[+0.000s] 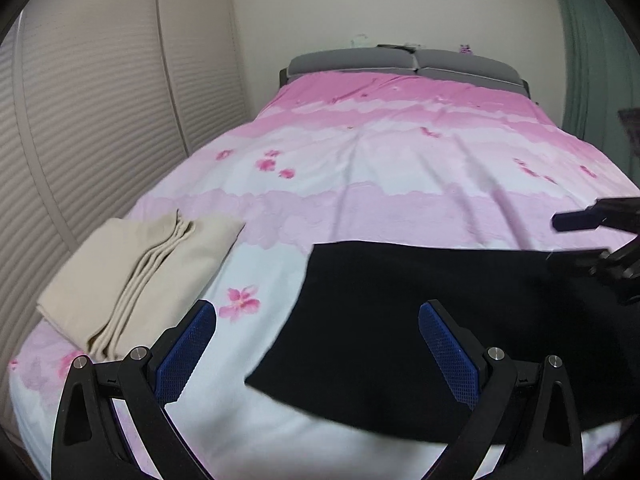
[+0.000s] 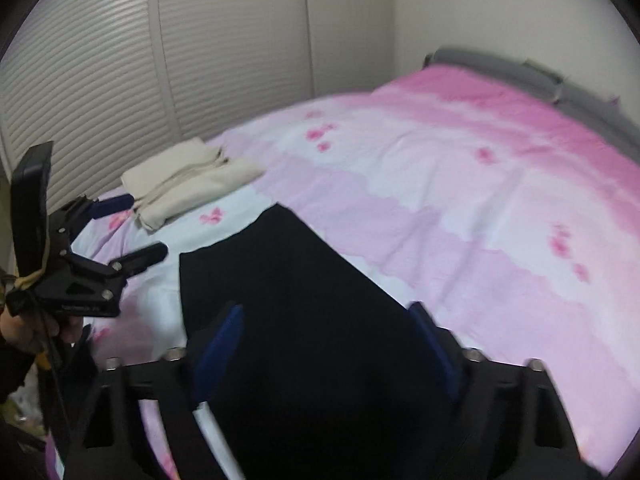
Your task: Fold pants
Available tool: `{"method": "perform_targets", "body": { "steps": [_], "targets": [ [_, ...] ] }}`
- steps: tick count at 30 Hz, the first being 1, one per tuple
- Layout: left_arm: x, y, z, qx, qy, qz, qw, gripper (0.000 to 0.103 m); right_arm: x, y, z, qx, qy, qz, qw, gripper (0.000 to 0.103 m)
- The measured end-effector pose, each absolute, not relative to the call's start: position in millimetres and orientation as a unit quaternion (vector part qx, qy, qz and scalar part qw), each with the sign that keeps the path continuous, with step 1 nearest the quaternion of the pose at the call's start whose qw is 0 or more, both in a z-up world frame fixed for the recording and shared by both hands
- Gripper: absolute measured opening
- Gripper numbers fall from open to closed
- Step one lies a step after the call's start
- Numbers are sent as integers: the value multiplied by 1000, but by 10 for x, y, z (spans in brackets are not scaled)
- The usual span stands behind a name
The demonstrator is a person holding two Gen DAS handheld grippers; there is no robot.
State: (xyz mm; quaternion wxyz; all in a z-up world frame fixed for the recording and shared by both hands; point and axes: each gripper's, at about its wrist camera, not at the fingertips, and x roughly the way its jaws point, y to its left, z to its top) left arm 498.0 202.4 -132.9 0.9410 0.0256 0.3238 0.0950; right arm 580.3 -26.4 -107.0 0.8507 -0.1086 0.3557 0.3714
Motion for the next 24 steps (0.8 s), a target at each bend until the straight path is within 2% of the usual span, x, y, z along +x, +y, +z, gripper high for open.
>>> {"method": "perform_targets", "body": {
  "steps": [7,8,10,20,22,23,24],
  "targets": [
    [5575,2222,-1612,42,351,45,934,102,6438,217,-1485,-157,394,400,813,74],
    [5668,2231,-1657,49,359,35,931,101,6501,251,-1527,-165,401,401,807,74],
    [5853,2285,-1706,49,376,19,925,91,6633,280,-1622,-175,417,408,793,74],
    [6649,2559,-2028,18,459,-53,887,85,6888,293,-1890,-190,479,431,740,72],
    [6725,2596,-2124,2,472,-64,879,79,6916,291,-1950,-185,490,440,729,61],
    [6759,2622,-2173,-10,477,-70,876,76,6925,279,-1965,-182,494,443,726,50],
    [6762,2630,-2199,-18,479,-74,875,67,6938,259,-1973,-175,497,447,723,34]
  ]
}}
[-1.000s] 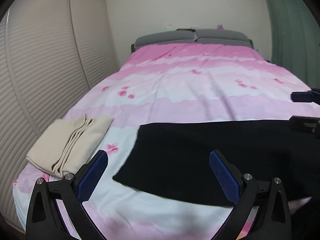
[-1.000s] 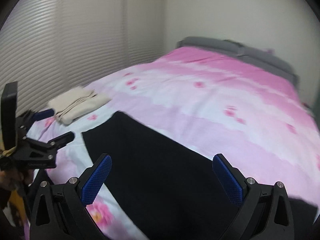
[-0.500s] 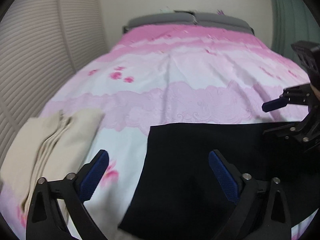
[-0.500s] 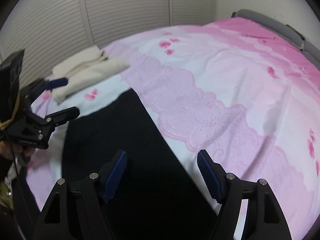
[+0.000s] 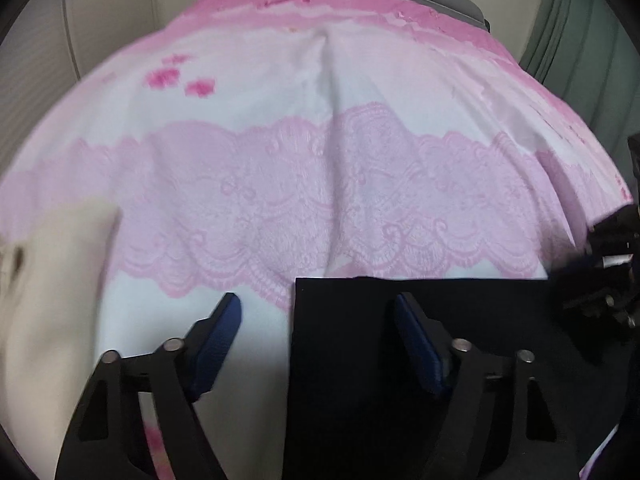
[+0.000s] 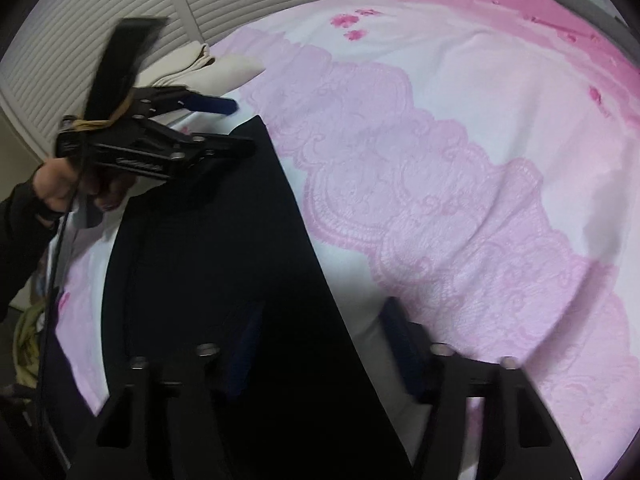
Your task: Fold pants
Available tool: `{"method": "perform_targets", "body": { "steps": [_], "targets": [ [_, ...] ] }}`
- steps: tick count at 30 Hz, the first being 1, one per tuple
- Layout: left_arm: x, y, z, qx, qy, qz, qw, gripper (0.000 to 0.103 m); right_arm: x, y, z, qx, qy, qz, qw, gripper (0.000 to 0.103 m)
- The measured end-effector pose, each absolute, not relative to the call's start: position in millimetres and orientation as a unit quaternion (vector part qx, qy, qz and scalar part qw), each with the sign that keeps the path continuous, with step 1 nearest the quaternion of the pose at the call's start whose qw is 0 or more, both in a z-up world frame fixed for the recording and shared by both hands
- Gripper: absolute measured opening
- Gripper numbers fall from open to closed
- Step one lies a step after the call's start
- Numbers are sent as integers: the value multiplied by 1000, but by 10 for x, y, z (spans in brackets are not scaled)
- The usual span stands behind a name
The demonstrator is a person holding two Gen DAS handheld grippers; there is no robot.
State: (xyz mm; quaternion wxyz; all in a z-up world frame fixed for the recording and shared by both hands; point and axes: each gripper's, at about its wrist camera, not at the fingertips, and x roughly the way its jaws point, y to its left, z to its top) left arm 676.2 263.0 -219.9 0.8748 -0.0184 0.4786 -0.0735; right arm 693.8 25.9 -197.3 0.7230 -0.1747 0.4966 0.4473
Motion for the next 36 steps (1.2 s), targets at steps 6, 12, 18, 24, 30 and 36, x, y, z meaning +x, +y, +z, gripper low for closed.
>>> {"method": "perform_targets", "body": {
  "steps": [6,12,18,24,30,36],
  "targets": [
    [6662,2400,-2166,5,474,-108,874,20,6856,196,-1959,-165,491,468,716,3],
    [6372,2434,-1834,0,446,-109,888,15,6623,158,-1692,-170,447,467,743,2],
    [5780,2504,-1232,9,400,-105,911,14,6196,254,-1272,-208,406,453,765,2],
    [4861,2512,-812,10,366,-105,925,14,5483,316,-749,-242,366,431,788,2],
    [3737,2501,-622,7,336,-100,937,14,4443,381,-471,-282,339,425,791,2],
    [2671,2413,-852,9,331,-84,940,14,3395,435,-607,-324,323,416,786,2]
  ]
}}
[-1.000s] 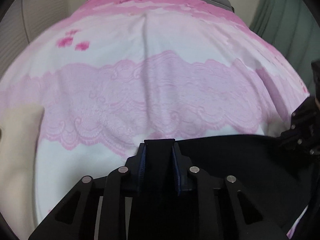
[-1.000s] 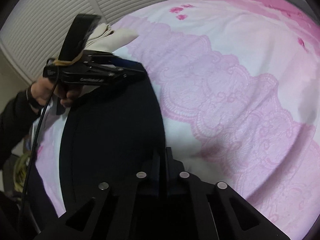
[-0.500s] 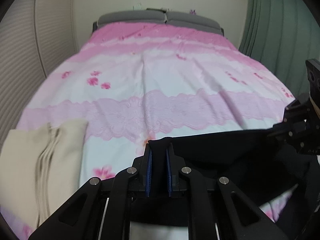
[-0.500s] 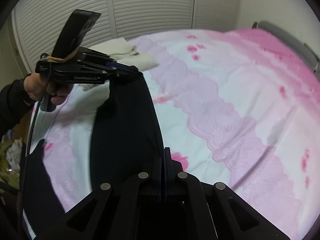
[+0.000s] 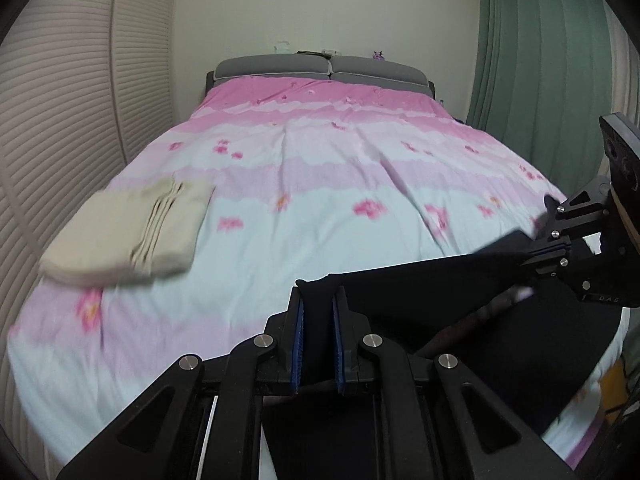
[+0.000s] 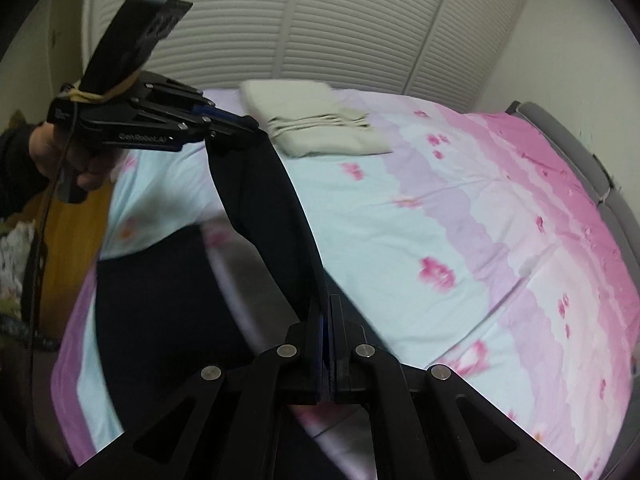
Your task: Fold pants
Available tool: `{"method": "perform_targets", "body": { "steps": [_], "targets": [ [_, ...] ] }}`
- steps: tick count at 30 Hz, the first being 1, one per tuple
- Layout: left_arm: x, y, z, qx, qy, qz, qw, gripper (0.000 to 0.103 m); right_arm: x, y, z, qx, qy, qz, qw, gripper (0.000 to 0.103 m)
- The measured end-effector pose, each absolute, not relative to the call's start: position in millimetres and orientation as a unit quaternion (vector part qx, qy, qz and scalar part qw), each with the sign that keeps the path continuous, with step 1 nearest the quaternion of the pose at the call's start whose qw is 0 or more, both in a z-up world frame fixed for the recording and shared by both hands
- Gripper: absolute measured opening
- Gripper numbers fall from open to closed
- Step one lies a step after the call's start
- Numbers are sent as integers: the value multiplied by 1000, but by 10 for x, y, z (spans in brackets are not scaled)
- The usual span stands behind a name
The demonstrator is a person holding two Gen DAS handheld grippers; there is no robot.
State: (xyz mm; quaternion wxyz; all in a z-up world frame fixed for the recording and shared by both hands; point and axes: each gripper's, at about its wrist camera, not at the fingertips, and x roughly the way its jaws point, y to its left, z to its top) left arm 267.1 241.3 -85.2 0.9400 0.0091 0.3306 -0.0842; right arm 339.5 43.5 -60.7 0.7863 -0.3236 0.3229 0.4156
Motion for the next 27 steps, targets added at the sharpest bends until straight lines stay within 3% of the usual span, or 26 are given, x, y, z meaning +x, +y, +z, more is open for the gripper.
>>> {"method": "perform_targets", "body": {
  "steps": [13,21,27],
  "targets": [
    [1540,2371,-1719,38,323,-88,942,14,1839,563,-1632,-382,330,426,751,2],
    [1335,2478,-2033,19,319,-81,944,15,1557,622,-1989,-385,329,419,754,3],
    [1279,2604,-2179,0,322,-76,944,23,1401,736,-2167,-388,313,403,767,3]
  ]
}}
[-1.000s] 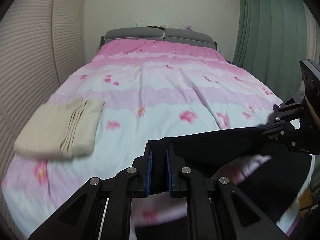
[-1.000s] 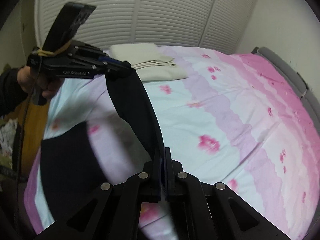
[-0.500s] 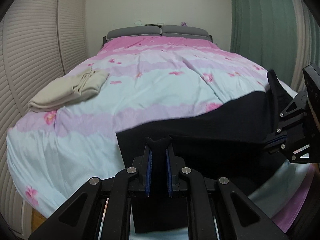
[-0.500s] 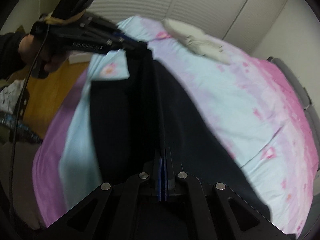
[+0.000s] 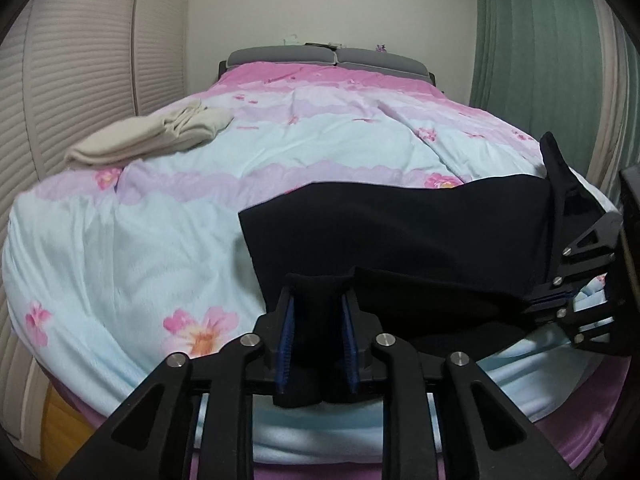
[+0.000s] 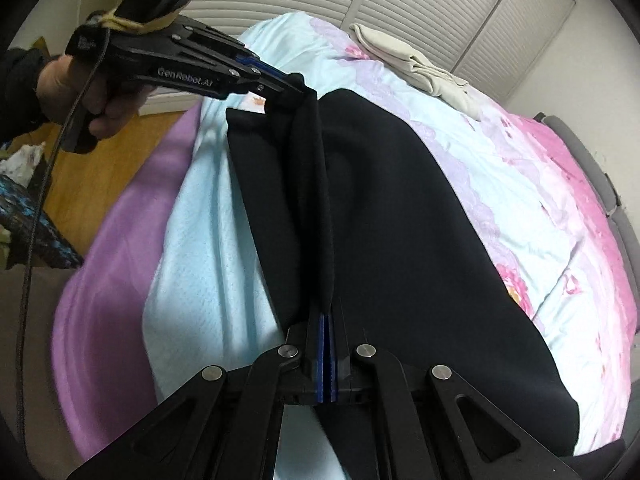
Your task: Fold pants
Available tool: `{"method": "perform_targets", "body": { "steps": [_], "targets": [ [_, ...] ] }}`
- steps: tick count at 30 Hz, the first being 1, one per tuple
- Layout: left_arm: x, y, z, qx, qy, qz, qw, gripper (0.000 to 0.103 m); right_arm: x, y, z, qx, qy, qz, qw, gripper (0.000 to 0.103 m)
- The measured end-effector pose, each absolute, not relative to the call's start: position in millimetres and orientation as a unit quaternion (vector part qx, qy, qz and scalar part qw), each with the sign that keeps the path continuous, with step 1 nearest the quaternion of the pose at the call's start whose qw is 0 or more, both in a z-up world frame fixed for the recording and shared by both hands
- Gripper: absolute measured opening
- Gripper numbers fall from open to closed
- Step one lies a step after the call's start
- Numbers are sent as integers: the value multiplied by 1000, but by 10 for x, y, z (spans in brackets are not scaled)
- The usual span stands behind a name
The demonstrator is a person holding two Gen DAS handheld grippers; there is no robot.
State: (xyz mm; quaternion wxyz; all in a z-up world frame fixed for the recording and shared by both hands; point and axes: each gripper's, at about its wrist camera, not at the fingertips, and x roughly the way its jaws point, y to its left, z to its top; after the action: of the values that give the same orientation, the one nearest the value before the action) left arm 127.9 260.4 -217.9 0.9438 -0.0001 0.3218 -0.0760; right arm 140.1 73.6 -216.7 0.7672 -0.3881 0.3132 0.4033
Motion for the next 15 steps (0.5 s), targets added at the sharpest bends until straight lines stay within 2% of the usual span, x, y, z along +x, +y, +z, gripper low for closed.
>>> {"method": "perform_targets", "body": {
  "steps": [3,5,7,8,11,15],
  "targets": [
    [1205,2587,-2146,1,317,-76,945,29,1451,747,-2263,-380,325,392,772,4],
    [1140,2600,-2101,-3,316,-72,946,36,1478,737,-2260,-372,329,390,776,5],
    [1066,2651,-2042,-18,317,-67,946,48,1486,720,-2191,-365,328,391,779,8],
    [1016,2679,-2002,-27,314,-65,947,49,1509,716,-2133,-361,328,393,779,13],
    [909,2723,-1897,-37,311,-55,948,54,1497,701,-1930,-350,315,394,789,37],
    [889,2754,-1778,-42,314,-49,947,55,1425,718,-1618,-335,286,406,800,56]
  ]
}}
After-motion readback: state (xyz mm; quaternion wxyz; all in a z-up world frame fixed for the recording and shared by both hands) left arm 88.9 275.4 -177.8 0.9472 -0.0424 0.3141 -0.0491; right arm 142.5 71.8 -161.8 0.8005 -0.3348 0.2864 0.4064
